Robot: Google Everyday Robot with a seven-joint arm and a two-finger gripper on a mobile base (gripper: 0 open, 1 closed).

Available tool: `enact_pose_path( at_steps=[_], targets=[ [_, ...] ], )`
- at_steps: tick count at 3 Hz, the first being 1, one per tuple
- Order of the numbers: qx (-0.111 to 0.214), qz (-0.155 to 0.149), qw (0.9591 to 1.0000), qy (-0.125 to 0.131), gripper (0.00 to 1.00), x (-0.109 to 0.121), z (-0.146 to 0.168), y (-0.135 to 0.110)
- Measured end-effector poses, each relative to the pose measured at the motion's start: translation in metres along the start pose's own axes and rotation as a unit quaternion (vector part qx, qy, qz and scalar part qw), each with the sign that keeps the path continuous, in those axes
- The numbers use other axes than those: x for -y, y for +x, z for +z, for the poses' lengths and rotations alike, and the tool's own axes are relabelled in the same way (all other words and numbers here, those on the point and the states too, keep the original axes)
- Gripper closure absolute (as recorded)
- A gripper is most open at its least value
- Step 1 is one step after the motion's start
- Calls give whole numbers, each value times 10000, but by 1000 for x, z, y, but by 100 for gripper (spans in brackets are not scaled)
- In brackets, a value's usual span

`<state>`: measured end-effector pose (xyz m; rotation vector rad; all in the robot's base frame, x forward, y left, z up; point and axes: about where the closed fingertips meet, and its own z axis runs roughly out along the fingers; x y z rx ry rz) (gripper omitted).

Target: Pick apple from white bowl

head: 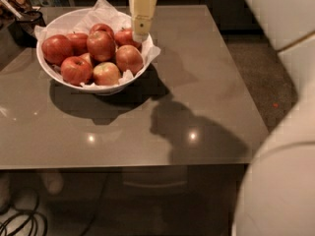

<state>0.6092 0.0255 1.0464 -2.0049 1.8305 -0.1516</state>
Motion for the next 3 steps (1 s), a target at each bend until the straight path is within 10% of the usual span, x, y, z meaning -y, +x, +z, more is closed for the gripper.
enact_pose_path(
  at_steps=[3],
  targets=[
    [349, -1, 9994, 89, 0, 23, 22, -44]
  ],
)
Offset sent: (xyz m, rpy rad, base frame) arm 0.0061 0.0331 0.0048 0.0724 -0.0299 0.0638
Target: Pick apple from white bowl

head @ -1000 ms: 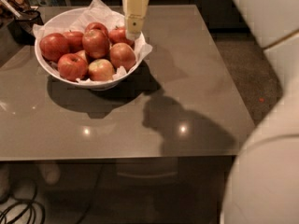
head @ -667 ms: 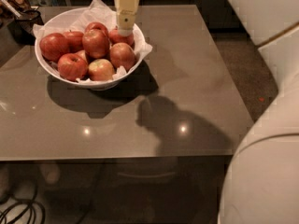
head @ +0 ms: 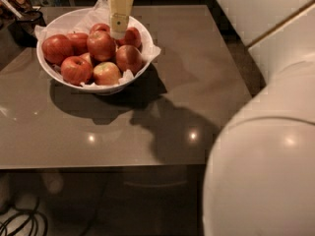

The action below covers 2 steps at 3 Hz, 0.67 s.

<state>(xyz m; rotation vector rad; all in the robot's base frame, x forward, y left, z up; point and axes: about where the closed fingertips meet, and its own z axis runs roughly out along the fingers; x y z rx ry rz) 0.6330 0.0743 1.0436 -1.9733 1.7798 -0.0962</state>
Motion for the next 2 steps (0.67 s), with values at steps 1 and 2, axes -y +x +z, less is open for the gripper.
enact_pose_path(
  at_steps=[1, 2],
  targets=[
    [7, 124, 9997, -189, 6, 7, 19, -9],
    [17, 157, 9994, -302, 14, 13, 33, -16]
  ],
)
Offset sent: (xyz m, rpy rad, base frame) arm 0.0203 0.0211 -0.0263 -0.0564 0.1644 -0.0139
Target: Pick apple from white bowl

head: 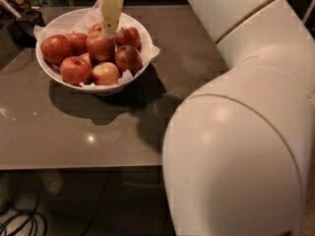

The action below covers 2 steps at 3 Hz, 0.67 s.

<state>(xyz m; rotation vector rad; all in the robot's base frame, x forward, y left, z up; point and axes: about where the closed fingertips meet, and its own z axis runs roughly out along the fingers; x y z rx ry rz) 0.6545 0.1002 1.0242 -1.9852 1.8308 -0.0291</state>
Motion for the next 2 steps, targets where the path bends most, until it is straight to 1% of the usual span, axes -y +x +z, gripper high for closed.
enact_pose_path(
  at_steps=[1, 2],
  targets=[
    [-7, 26, 10000, -77, 16, 6, 11, -2],
    [9, 99, 9998, -166, 11, 10, 23, -1]
  ],
)
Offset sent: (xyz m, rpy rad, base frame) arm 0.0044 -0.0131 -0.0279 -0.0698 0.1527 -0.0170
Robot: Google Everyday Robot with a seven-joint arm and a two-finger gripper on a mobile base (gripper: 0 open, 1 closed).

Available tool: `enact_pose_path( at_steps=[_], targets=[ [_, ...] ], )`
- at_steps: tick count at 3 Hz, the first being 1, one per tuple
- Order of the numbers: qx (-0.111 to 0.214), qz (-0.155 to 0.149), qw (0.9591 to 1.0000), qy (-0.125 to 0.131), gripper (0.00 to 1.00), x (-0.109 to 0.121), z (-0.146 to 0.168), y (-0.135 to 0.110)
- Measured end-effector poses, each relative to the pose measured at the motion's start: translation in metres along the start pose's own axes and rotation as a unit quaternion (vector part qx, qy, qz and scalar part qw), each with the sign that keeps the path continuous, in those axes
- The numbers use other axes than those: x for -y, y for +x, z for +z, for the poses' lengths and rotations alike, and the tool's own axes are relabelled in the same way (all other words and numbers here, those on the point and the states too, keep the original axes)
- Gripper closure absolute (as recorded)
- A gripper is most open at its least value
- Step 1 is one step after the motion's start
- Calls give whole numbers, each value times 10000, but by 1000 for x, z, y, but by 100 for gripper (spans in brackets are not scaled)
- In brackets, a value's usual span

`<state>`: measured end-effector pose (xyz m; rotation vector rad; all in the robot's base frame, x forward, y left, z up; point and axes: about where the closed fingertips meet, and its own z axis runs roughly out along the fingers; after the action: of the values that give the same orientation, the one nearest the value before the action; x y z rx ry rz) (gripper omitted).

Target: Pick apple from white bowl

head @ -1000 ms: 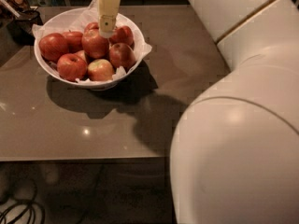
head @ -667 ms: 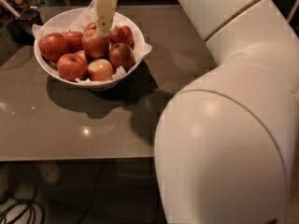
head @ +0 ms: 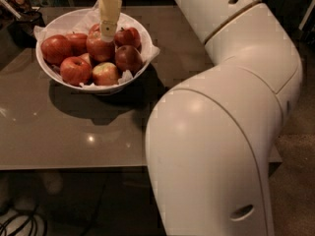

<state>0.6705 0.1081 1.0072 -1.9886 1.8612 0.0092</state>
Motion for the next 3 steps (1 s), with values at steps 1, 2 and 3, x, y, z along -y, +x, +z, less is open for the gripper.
enact_pose_path(
  at_steps=[1, 2, 3],
  targets=[
    [27, 77, 9999, -123, 19, -1, 12, 1],
    [63, 185, 9994, -272, 36, -6, 22, 0],
    [41, 302, 9989, -359, 41, -10, 27, 3]
  ],
)
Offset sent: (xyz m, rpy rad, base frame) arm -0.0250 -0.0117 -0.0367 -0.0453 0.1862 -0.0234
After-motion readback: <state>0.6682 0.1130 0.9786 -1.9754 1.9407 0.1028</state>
